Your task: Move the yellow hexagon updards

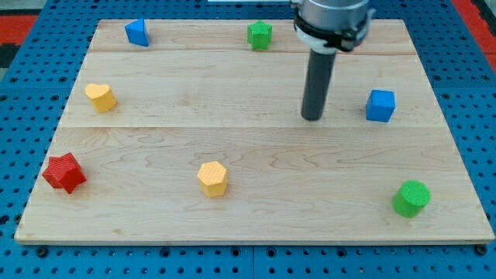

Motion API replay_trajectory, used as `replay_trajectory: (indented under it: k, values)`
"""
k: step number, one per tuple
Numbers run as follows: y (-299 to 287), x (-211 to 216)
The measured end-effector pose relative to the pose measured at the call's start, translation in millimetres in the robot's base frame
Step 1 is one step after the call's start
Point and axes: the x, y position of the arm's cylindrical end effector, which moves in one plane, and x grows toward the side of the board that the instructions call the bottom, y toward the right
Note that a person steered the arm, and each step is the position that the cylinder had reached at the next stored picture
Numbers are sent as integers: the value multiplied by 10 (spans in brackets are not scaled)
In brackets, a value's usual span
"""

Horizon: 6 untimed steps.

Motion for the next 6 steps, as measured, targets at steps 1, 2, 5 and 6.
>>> replay_trajectory:
  k: [1,2,5,6]
  values:
    - [-5,583]
    - [-191,1146]
    - [-1535,1181]
    - [-1546,934]
